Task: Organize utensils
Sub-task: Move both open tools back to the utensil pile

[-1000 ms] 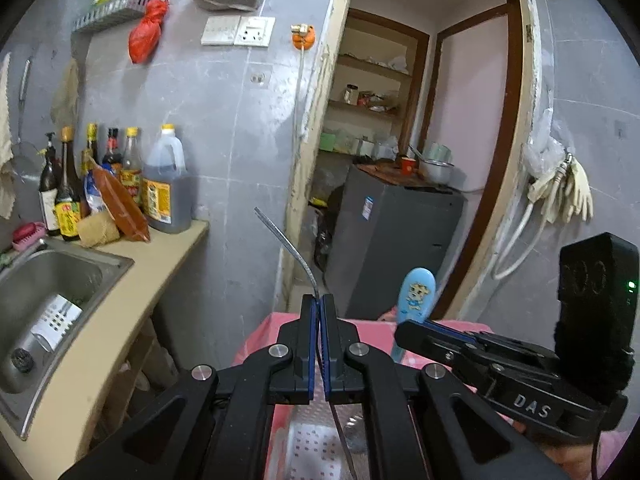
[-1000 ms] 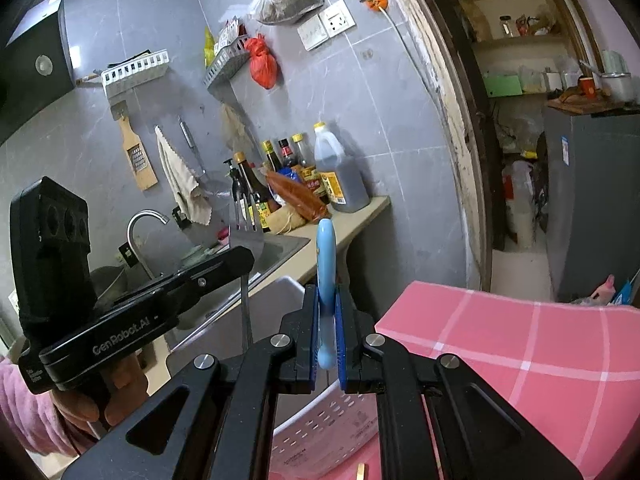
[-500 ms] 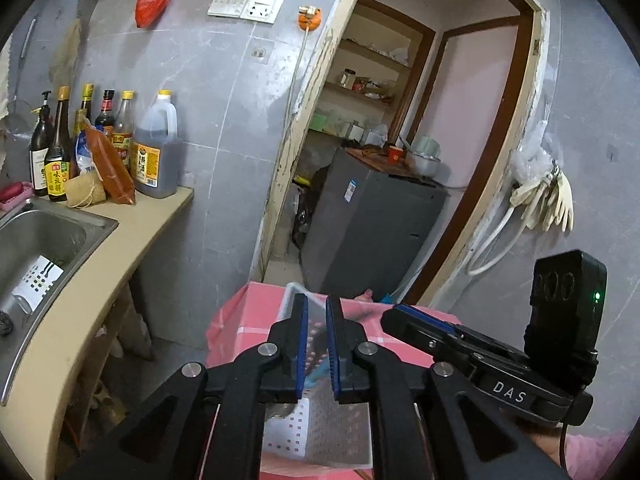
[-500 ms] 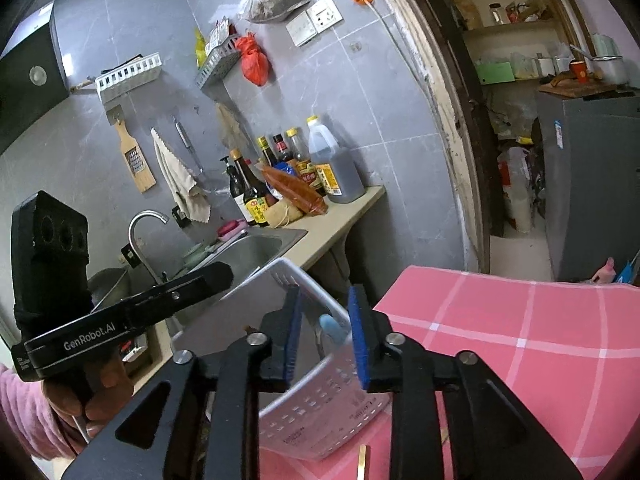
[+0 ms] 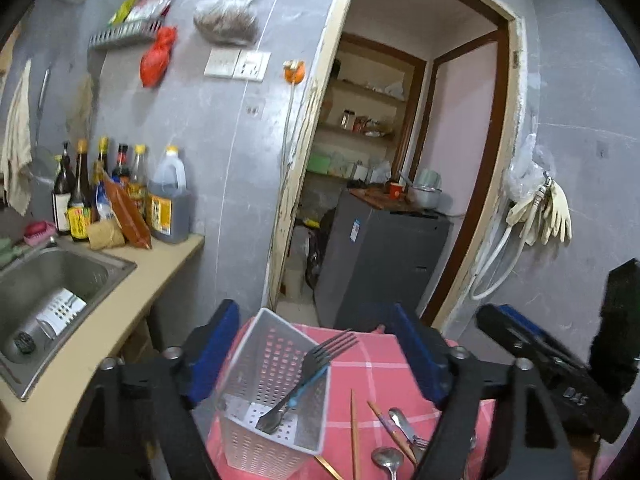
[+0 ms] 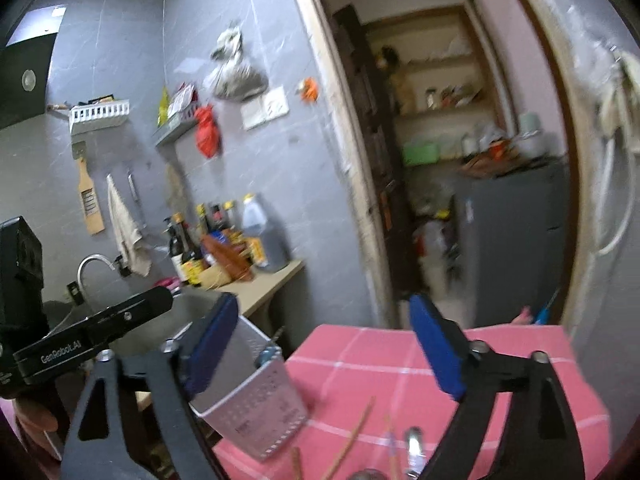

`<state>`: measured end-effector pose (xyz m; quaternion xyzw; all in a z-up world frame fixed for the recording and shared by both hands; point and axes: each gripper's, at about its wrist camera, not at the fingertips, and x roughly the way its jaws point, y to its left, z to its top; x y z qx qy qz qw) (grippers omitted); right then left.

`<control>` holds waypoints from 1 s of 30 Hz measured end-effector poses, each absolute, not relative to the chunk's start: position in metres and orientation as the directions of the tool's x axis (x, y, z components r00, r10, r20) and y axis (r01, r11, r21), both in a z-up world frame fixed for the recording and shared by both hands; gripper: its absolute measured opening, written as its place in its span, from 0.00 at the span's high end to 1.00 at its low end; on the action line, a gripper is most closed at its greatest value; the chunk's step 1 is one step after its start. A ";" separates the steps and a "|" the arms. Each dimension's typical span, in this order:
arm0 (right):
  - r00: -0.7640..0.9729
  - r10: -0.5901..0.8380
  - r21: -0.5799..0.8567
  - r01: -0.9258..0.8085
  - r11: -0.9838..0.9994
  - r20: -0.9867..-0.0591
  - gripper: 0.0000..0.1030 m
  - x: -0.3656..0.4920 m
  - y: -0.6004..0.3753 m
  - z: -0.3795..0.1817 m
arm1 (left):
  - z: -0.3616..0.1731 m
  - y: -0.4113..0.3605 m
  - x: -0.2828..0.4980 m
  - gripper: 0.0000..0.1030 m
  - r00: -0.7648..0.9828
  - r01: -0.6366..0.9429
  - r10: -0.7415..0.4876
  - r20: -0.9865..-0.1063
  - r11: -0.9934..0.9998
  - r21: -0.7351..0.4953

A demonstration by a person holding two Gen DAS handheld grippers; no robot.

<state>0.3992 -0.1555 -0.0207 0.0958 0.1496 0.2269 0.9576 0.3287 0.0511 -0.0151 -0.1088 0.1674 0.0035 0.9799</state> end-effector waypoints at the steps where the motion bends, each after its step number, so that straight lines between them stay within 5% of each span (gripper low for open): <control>1: 0.865 0.444 0.238 -0.392 0.889 -0.233 0.08 0.391 -0.162 -0.017 | -0.014 0.046 0.325 0.17 0.946 -0.038 -0.031 -0.322 0.978 -0.206; 9: 0.907 0.352 0.216 -0.305 0.928 -0.233 0.01 0.347 -0.208 -0.010 | -0.017 0.011 0.291 0.05 0.952 -0.020 -0.039 -0.303 0.982 -0.189; 19: 0.914 0.286 0.175 -0.243 0.954 -0.289 0.01 0.311 -0.243 -0.027 | -0.040 -0.017 0.259 0.02 0.942 -0.014 -0.039 -0.334 0.988 -0.156; 30: 0.834 0.319 0.215 -0.245 0.945 -0.450 0.01 0.318 -0.267 -0.077 | -0.087 -0.035 0.265 0.02 0.864 0.034 -0.105 -0.492 0.988 -0.152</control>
